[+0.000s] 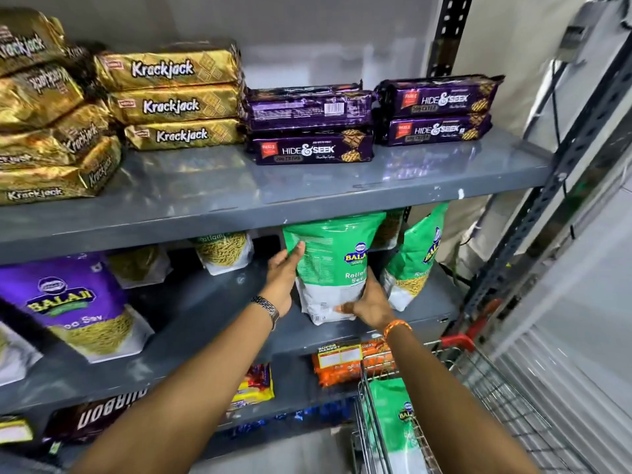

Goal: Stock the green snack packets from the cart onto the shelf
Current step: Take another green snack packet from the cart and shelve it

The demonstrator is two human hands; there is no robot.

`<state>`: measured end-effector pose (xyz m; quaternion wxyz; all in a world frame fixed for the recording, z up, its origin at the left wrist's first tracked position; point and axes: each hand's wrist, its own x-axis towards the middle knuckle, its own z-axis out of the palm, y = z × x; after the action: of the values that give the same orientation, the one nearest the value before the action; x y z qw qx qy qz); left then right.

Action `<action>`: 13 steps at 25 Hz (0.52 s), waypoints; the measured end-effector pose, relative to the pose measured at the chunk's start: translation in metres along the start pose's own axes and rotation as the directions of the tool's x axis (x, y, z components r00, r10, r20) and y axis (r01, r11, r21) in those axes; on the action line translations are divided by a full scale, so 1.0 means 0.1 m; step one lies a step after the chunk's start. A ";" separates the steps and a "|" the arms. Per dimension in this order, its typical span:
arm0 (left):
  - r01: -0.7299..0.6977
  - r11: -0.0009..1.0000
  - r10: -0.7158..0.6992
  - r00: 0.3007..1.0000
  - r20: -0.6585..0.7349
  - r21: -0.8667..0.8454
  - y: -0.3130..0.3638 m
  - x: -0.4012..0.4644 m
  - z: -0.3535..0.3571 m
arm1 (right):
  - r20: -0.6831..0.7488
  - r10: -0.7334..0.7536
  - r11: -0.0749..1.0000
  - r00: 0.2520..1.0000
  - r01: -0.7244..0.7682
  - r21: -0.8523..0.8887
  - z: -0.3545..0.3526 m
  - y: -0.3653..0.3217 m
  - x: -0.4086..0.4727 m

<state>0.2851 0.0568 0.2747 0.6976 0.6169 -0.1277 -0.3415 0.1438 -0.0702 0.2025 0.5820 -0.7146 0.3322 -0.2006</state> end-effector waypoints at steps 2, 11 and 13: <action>0.031 0.999 -0.031 0.999 0.008 -0.018 0.00 -0.23 0.03 | 0.032 0.008 1.000 0.999 -0.007 -0.022 -0.02 0.02 -0.01; 0.296 0.936 -0.302 0.953 -0.004 -0.191 -0.31 -0.43 0.29 | 0.089 0.034 0.999 0.995 -0.032 -0.022 0.21 0.25 -0.40; 0.296 0.938 -0.302 0.953 -0.005 -0.181 -0.24 -0.28 0.23 | 0.052 0.119 0.992 0.992 -0.120 0.027 0.21 0.24 -0.43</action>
<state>0.2432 0.0567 0.2638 0.6921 0.5696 0.0100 -0.4433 0.1218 -0.0273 0.1783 0.6119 -0.6895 0.3564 -0.1522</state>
